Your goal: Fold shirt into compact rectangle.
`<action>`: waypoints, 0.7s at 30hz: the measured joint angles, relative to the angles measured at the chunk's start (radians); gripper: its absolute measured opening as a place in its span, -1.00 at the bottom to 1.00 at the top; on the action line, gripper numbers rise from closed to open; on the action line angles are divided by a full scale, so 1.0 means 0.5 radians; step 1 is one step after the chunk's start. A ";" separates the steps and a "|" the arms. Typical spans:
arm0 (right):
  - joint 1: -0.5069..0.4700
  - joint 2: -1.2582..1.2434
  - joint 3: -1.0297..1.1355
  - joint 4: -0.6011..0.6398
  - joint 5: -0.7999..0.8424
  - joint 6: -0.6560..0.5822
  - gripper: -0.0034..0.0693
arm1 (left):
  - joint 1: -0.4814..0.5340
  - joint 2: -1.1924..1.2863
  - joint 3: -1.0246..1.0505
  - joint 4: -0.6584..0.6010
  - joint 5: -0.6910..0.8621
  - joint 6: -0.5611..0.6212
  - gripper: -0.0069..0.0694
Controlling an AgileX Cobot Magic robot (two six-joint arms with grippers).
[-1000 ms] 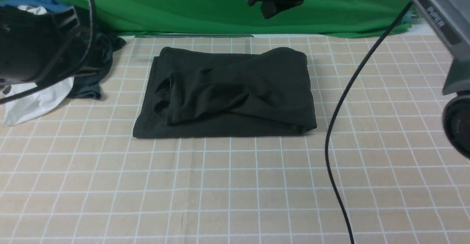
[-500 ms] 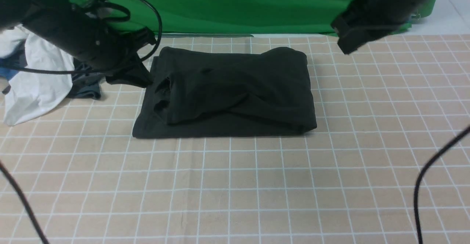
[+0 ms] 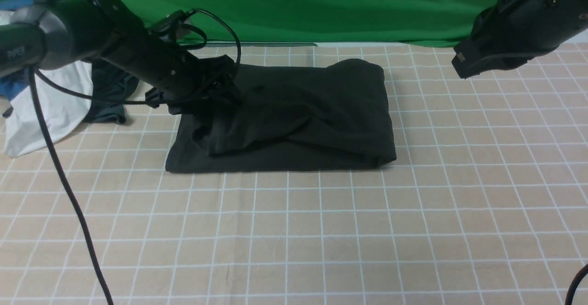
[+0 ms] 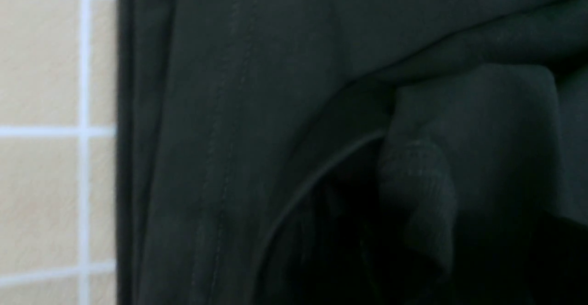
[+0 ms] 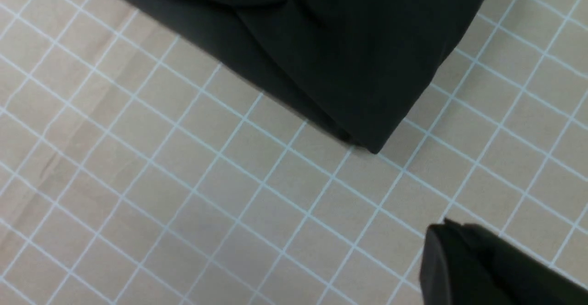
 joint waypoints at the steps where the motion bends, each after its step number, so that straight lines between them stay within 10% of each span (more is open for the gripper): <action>1: 0.000 0.000 0.000 0.021 -0.003 0.000 -0.81 | -0.011 0.018 0.000 0.017 -0.029 0.000 0.32; 8: 0.000 0.000 0.000 0.040 -0.014 0.000 -0.81 | -0.007 -0.014 0.000 0.208 -0.094 0.009 -0.65; 21: 0.000 0.000 0.000 0.138 -0.031 0.000 -0.81 | 0.031 -0.046 -0.078 0.348 -0.349 0.100 -0.73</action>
